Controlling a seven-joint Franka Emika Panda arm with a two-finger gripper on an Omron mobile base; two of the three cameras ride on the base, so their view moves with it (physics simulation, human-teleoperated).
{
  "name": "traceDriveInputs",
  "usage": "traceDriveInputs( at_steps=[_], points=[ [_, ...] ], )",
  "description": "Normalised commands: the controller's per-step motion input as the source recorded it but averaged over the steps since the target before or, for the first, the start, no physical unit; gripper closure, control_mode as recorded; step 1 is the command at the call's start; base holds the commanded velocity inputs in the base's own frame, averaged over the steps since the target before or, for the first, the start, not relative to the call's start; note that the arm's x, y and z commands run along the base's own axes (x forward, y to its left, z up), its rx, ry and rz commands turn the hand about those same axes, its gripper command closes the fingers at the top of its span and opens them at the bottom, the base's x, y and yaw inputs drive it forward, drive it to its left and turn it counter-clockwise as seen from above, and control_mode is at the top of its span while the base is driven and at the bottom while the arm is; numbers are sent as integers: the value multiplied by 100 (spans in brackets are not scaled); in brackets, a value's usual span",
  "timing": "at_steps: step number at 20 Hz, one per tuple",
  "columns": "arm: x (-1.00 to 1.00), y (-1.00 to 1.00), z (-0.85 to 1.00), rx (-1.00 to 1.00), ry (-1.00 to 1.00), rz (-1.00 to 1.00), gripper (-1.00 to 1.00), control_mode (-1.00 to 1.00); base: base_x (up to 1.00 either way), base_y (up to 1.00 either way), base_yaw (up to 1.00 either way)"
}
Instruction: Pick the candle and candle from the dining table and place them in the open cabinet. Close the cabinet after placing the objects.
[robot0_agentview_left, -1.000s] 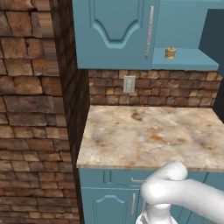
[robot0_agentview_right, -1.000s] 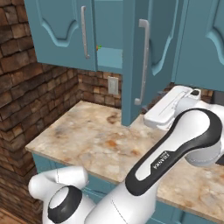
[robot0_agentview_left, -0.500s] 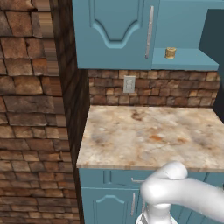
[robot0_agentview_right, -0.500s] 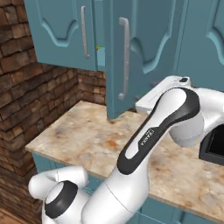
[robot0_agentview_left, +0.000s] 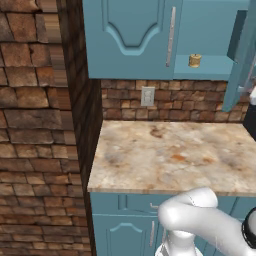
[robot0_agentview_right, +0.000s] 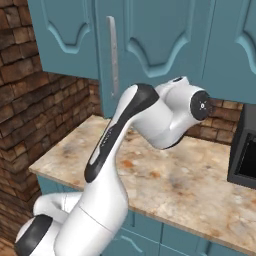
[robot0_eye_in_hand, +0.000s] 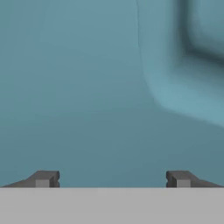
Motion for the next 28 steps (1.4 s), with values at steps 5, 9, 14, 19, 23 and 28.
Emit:
traceDriveInputs(
  at_steps=[5, 9, 14, 19, 23, 28],
  points=[
    [95, 32, -2, 0, 3, -19, -100, -100, 0, 0, 0],
    [100, 16, 0, 0, 8, -14, -100, -100, 0, 0, 0],
    [100, 22, 0, 0, 6, -13, -100, -100, 0, 0, 0],
    [72, 46, 0, -1, 1, -16, -100, -100, 0, 0, 0],
    [39, 63, 0, -4, 0, -21, -100, -100, 0, 0, 0],
    [58, 63, 0, -5, 0, -26, -100, -100, 0, 0, 0]
  ],
)
